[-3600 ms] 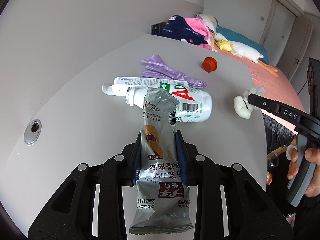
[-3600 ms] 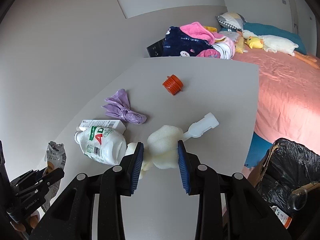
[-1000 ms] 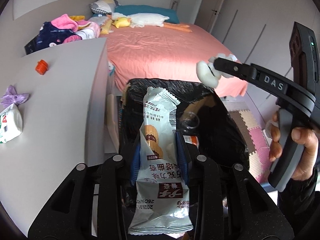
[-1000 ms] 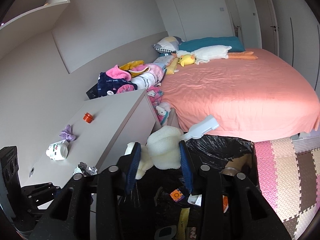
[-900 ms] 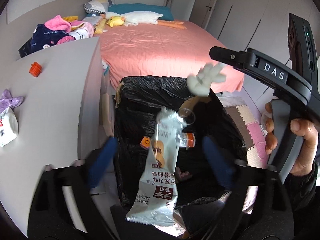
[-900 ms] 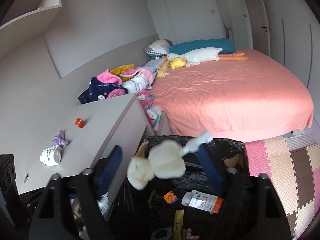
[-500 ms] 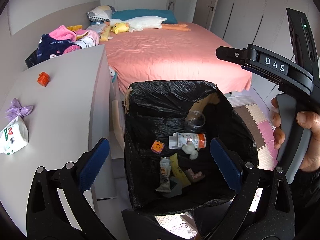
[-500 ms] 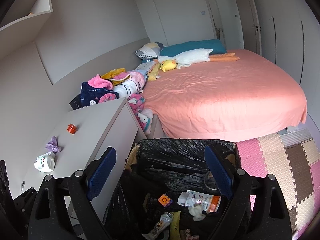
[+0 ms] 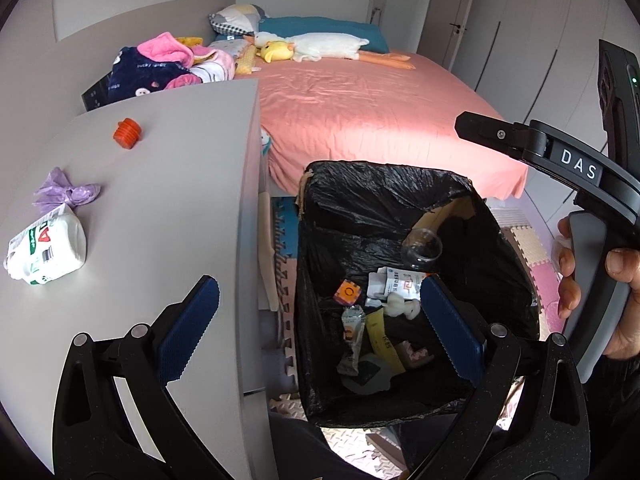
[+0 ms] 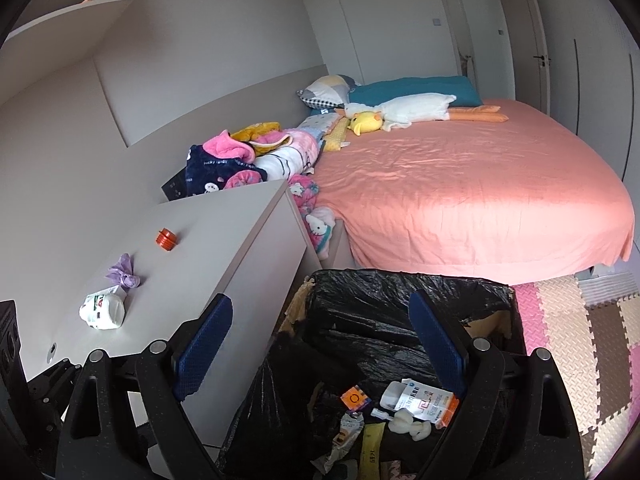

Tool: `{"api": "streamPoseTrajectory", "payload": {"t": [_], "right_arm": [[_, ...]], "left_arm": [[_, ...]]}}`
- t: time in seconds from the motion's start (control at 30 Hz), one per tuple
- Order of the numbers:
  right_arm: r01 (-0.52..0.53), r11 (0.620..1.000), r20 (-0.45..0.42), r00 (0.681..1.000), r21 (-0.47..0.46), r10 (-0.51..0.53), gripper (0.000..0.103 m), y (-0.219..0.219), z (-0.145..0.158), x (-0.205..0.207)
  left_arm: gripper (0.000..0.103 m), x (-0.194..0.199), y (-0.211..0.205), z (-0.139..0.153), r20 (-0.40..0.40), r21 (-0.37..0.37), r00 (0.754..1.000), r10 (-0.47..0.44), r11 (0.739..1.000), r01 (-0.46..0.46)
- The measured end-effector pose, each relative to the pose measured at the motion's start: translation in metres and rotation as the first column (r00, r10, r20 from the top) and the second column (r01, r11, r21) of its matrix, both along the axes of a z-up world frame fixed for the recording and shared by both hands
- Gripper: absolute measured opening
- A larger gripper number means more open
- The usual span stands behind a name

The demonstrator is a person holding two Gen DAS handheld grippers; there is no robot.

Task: Collect trash
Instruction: 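Move both tools back over the desk, then grasp the white AD drink bottle with the left gripper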

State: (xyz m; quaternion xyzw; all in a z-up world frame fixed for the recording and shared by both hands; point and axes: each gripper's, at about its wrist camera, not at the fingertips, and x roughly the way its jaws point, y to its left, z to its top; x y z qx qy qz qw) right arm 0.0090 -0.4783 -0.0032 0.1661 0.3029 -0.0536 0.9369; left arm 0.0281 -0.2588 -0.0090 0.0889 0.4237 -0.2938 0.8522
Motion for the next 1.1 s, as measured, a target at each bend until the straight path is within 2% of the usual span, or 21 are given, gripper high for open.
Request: {"api": "streamPoseTrajectory", "payload": {"t": [0.2,0.47,0.73,1.1], "right_arm": [[-0.057,0.998,-0.011,0.998,-0.012,0.057,0.09,0.023,-0.001,0.019],[-0.114,0.993,-0.011,0.993,-0.017,0.114,0.09,0.052,-0.002,0.045],[-0.171,0.985,-0.024,0.985,-0.02,0.17,0.09,0.081,-0.006,0.076],[-0.222,0.975,-0.059,0.974,-0.02,0.22,0.09,0.108,-0.016,0.117]], "left_arm": [[0.097,0.017,0.025,-0.003,-0.023,-0.009,0.996,0.087,0.996,-0.087],[0.097,0.045,0.061,-0.004,-0.04,-0.017,0.975,0.217,0.976,-0.217],[0.097,0.078,0.1,-0.01,-0.088,-0.038,0.929,0.36,0.93,-0.365],[0.097,0.114,0.146,-0.014,-0.137,-0.079,0.862,0.489,0.862,-0.501]]}}
